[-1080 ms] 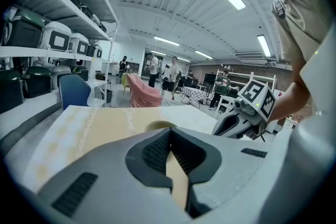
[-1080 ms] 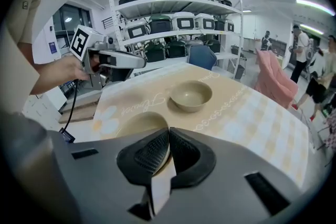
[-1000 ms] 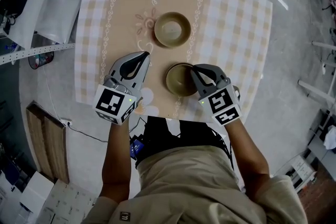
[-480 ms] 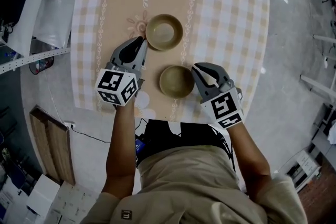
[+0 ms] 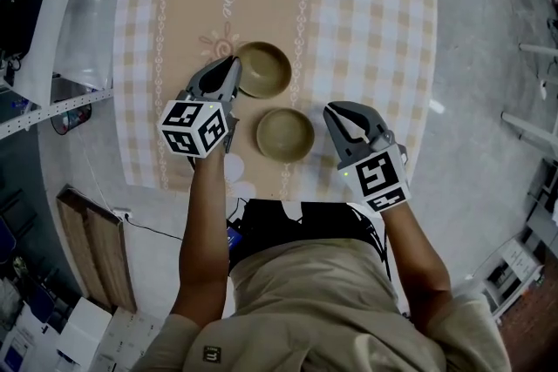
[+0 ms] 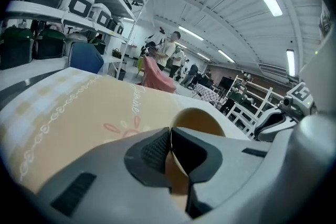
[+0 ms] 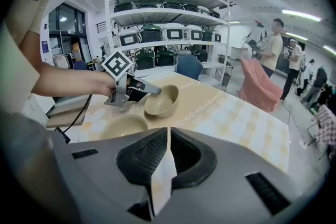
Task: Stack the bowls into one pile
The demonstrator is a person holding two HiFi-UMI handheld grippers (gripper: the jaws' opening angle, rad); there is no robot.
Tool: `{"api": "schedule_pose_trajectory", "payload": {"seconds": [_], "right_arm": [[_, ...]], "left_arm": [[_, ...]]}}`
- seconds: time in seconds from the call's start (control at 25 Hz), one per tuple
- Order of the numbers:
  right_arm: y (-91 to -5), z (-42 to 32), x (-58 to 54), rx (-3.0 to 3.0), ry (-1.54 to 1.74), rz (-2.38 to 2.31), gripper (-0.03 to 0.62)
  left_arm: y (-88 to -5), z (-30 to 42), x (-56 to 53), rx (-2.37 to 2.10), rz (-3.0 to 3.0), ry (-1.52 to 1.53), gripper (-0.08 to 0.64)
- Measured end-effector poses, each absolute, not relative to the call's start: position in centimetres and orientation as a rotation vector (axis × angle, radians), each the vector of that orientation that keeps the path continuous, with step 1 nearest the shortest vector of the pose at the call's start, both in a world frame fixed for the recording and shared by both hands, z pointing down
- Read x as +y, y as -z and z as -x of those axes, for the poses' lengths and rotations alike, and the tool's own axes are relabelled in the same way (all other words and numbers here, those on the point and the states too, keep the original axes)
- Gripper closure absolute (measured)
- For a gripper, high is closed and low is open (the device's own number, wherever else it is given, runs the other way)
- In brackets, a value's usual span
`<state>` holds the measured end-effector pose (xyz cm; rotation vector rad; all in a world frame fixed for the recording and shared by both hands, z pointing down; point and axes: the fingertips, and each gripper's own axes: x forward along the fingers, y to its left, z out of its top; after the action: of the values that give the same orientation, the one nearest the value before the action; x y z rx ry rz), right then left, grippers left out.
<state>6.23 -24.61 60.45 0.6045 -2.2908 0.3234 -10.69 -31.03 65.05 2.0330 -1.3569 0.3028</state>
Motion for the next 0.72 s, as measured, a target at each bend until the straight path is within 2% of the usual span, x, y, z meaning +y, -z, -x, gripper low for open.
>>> {"api": "schedule_pose_trajectory", "payload": {"seconds": [0.44, 0.72], "right_arm": [[-57.5, -7.1, -25.0, -2.292, -0.287, -0.710, 0.578], [-55.6, -7.6, -24.2, -2.284, -0.273, -0.773, 0.578]], "left_arm": [[-58.4, 9.2, -29.1, -1.245, -2.145, -0.286, 0.545], [-58.0, 6.7, -26.4, -1.130, -2.197, -0.364, 0.545]]}}
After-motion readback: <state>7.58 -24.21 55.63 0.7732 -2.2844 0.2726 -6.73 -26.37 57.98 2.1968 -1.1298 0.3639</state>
